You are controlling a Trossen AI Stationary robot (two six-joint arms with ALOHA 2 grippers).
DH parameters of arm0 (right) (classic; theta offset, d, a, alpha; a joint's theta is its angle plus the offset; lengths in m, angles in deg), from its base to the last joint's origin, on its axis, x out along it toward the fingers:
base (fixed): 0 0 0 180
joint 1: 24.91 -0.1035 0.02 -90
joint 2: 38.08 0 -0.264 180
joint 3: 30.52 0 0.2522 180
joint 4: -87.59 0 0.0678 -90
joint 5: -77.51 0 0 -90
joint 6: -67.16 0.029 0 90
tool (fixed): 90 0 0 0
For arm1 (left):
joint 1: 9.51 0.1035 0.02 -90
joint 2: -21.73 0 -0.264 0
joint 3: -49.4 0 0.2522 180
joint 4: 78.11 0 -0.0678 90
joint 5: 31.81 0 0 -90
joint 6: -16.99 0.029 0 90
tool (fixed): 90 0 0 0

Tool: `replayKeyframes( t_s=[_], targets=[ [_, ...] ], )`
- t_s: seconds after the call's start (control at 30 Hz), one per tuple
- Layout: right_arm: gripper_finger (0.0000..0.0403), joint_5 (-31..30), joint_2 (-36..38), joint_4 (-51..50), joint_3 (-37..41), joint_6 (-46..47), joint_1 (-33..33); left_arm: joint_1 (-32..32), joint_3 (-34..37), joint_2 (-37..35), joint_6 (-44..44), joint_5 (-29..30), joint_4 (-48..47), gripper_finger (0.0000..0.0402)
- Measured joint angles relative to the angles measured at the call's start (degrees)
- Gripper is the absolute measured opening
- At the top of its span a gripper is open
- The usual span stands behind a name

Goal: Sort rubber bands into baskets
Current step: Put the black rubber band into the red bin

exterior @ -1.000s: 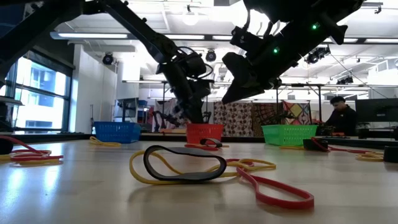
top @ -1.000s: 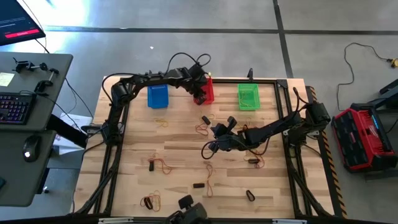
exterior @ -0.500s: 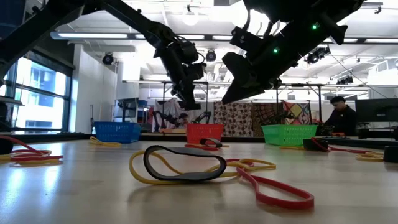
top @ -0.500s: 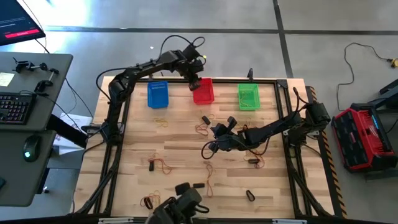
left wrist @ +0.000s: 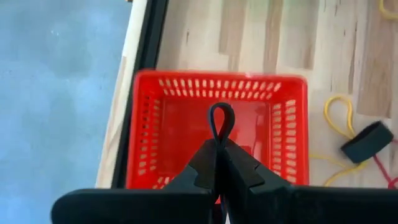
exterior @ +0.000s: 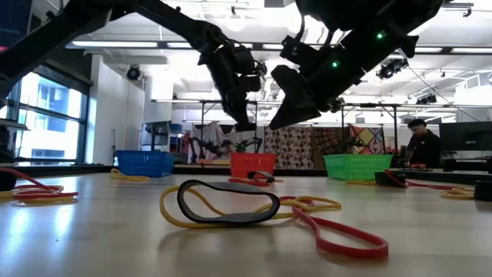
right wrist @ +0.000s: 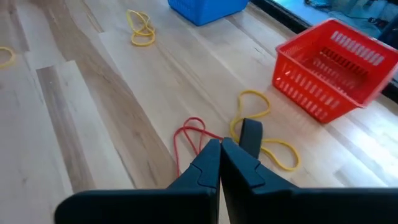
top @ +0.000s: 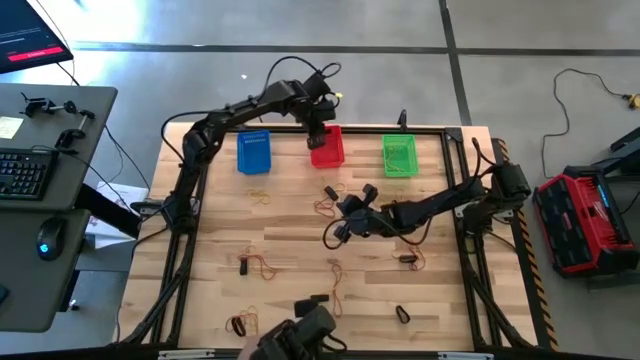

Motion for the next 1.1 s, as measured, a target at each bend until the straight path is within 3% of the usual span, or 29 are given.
replayKeyframes(
  t_s=[0.17,0.47,1.1],
  targets=[
    [0.0000,-2.08,0.00,-0.67,0.00,-0.41,0.36,0.26,-1.46,3.78,1.12,-4.26,-1.31,0.0000],
    [0.0000,-3.00,0.76,-7.56,0.07,6.78,2.59,0.09,-1.25,6.76,2.72,-3.00,-0.84,0.0000],
    [0.0000,-3.05,0.83,-6.52,0.07,6.43,4.14,-1.36,-1.19,10.51,7.27,-2.91,-2.61,0.0002]
  ],
)
